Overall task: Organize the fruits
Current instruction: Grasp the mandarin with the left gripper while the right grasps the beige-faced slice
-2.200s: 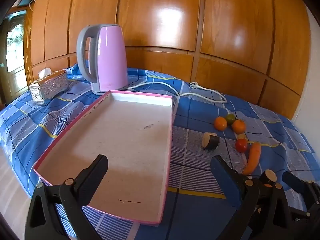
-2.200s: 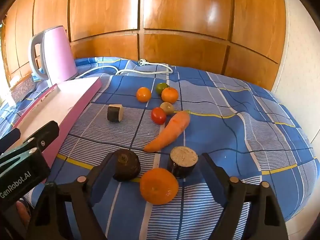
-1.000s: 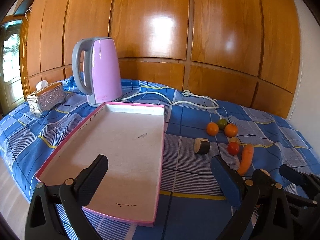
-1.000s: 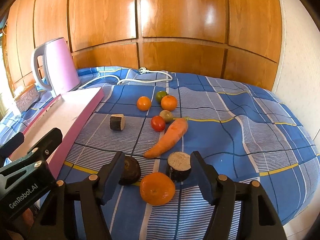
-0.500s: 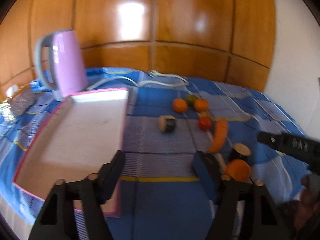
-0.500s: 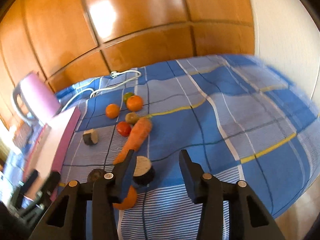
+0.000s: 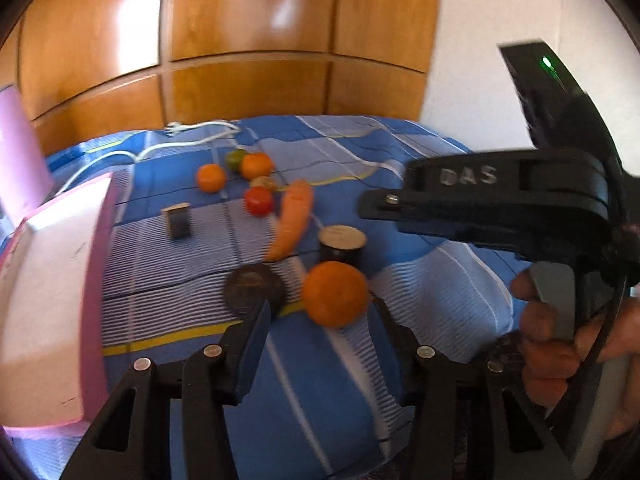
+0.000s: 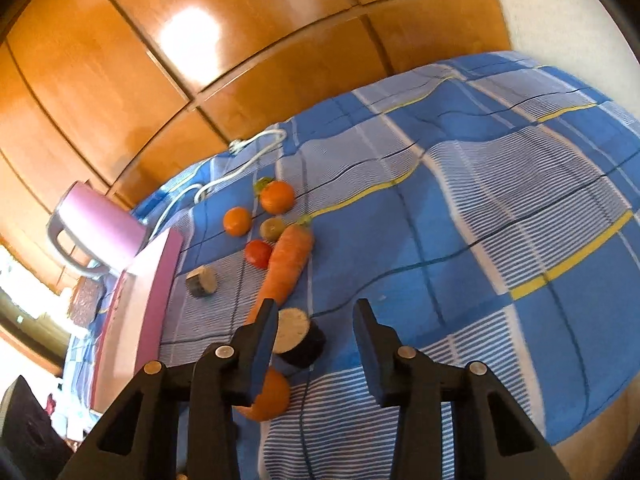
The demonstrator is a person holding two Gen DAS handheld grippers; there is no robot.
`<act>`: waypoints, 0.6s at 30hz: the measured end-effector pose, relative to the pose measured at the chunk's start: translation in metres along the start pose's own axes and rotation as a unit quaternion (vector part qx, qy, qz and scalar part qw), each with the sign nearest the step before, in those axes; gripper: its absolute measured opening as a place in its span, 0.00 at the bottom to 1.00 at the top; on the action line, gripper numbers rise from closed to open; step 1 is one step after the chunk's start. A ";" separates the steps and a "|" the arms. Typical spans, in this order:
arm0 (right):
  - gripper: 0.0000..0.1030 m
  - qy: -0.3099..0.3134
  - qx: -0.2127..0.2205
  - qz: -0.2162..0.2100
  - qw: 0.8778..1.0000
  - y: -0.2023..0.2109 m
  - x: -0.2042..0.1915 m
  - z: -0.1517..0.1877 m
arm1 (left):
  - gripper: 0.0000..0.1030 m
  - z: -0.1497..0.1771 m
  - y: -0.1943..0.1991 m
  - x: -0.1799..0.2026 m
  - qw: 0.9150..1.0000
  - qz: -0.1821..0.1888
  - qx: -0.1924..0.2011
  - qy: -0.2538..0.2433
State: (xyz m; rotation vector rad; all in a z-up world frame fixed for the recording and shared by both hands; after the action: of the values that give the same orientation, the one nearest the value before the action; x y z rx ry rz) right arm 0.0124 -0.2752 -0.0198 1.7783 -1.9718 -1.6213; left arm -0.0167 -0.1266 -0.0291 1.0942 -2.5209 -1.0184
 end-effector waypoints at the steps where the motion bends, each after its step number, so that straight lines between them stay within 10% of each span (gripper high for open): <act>1: 0.38 0.000 -0.002 -0.002 1.000 0.000 0.000 0.000 | 0.50 -0.001 -0.003 0.003 1.000 0.009 -0.002 -0.002; 18: 0.40 0.032 -0.062 0.008 0.998 -0.030 -0.016 0.010 | 0.37 -0.004 -0.033 -0.010 0.999 0.016 -0.016 0.033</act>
State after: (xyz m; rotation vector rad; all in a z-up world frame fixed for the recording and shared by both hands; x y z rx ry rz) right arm 0.0332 -0.2508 -0.0356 1.7416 -1.8126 -1.6206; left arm 0.0104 -0.1373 -0.0472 1.0559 -2.4537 -0.9954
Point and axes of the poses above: each gripper's, at about its wrist camera, not at the fingertips, and y roughly against the way its jaws point, x to its right, z to its underside, the point moved 2 cm from there along -y, roughly the way its jaws point, and after that the axes turned 13 degrees about -y, right-handed, at the moved point
